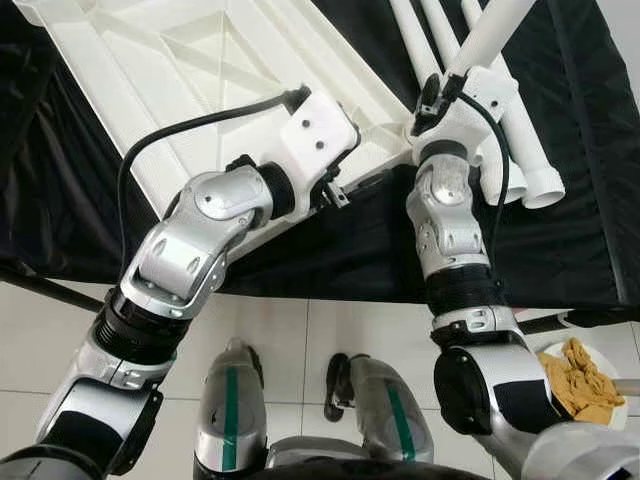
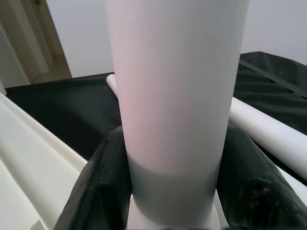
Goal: Building children table
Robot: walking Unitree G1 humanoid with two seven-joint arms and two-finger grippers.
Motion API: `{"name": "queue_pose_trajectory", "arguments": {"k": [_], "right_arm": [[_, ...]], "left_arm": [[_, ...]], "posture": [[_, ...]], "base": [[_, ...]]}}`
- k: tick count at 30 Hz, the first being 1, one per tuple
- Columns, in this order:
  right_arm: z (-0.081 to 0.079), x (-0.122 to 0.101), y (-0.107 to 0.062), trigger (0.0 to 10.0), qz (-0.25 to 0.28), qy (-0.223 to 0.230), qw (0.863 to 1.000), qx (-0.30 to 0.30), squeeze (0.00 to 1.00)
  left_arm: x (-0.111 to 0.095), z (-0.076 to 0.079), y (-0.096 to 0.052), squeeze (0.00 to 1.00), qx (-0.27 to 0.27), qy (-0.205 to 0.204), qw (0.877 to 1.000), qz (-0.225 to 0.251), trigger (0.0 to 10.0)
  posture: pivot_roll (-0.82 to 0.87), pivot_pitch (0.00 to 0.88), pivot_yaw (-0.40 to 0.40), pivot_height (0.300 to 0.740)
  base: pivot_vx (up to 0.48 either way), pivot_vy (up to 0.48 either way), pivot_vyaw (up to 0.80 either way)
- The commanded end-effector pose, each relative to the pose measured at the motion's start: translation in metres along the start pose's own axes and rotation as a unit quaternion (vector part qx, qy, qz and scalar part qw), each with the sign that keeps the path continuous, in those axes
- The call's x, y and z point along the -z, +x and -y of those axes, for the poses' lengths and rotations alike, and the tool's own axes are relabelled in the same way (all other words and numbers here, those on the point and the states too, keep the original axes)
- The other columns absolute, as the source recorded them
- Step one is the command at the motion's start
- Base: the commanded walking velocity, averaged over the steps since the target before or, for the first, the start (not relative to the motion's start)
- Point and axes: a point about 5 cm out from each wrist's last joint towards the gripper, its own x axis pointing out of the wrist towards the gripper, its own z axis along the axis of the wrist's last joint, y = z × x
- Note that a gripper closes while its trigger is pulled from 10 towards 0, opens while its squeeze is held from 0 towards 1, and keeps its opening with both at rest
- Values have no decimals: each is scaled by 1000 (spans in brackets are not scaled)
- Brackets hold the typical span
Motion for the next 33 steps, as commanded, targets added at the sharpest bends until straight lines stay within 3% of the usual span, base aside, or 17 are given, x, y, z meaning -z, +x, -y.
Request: {"name": "queue_pose_trajectory", "arguments": {"k": [1,8,9,10,11,23,24,25,33], "right_arm": [[14,22,-2,10000,-53,-15,998,37,0],[11,24,-5,10000,-51,-15,998,19,0],[11,23,-5,10000,-48,-14,999,17,596],[11,23,-5,10000,-46,-13,999,16,596],[11,22,-5,10000,-41,-13,999,10,1000],[11,19,-4,10000,-26,-19,999,-2,1000],[11,18,-3,10000,-22,-21,1000,-5,773],[11,16,-2,10000,-19,-19,1000,-17,0],[10,10,3,10000,-9,-6,995,-96,0]], "left_arm": [[-4,2,-1,0,4,7,1000,5,10000],[-4,3,-1,0,3,8,1000,5,10000],[-4,3,-1,0,3,8,1000,5,10000],[-4,3,-1,0,3,8,1000,5,10000],[-4,3,-1,0,3,8,1000,5,10000],[-5,3,0,0,5,9,1000,8,10000],[-5,3,1,0,5,9,1000,8,10000],[-5,3,1,0,6,9,1000,9,10000],[-6,3,1,0,7,10,1000,10,10000]], "posture": [[90,94,-50,740],[93,92,-53,740],[92,90,-53,740],[92,90,-53,740],[91,89,-53,740],[87,79,-54,740],[87,77,-54,740],[87,77,-54,740],[86,75,-53,740]], "base": [[0,0,0],[0,0,0],[0,0,0],[0,0,0],[0,0,0],[0,0,0],[0,0,0],[0,0,0],[0,0,0]]}}
